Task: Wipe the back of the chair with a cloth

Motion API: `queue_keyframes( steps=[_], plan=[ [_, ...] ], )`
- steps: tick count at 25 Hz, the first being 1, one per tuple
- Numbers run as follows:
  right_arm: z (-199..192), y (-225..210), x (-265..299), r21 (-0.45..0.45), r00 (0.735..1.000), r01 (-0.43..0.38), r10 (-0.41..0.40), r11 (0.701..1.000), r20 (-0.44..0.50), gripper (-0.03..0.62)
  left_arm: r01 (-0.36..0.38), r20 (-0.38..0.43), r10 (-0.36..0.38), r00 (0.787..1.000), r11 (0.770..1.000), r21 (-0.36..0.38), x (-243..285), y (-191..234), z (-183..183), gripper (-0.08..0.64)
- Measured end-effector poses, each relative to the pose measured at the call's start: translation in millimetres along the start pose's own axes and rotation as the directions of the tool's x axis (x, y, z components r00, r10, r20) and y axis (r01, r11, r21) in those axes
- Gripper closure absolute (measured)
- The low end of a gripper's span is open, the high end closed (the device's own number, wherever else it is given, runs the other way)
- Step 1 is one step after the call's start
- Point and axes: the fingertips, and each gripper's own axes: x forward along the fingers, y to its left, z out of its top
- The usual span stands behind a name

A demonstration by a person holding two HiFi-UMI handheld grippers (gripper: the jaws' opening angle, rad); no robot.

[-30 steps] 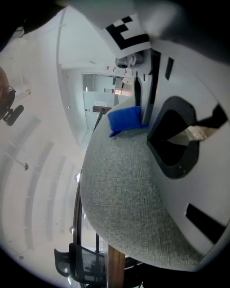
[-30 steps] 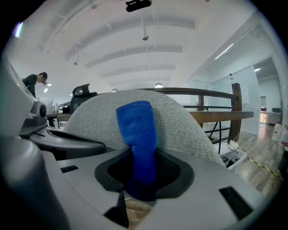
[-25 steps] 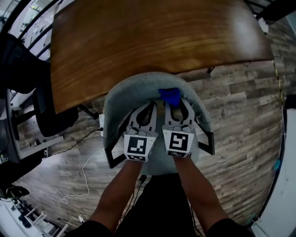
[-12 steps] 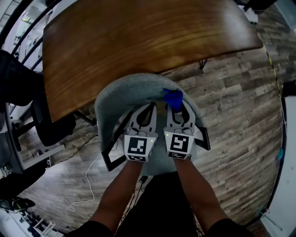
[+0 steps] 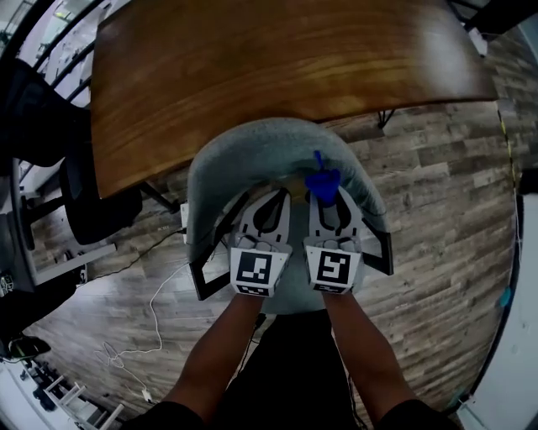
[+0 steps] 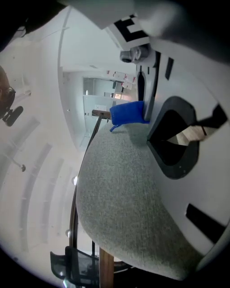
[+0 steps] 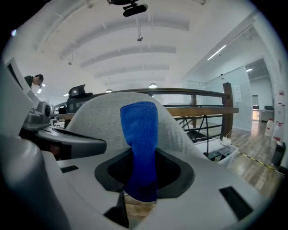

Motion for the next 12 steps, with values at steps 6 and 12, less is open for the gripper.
queue_keyframes(
  steps=[6, 12],
  plan=[
    [-8.8, 74.9, 8.0, -0.038, 0.982, -0.189, 0.189, 0.981, 0.007, 0.465, -0.134, 0.008, 0.135, 0.991, 0.988, -0.071, -37.2, 44.4, -21.0, 0.552],
    [-17.9, 145.2, 18.9, -0.127, 0.927, -0.363, 0.371, 0.923, 0.047, 0.465, -0.303, 0.003, 0.308, 0.951, 0.937, -0.173, -77.9, 87.1, -50.2, 0.552]
  ],
)
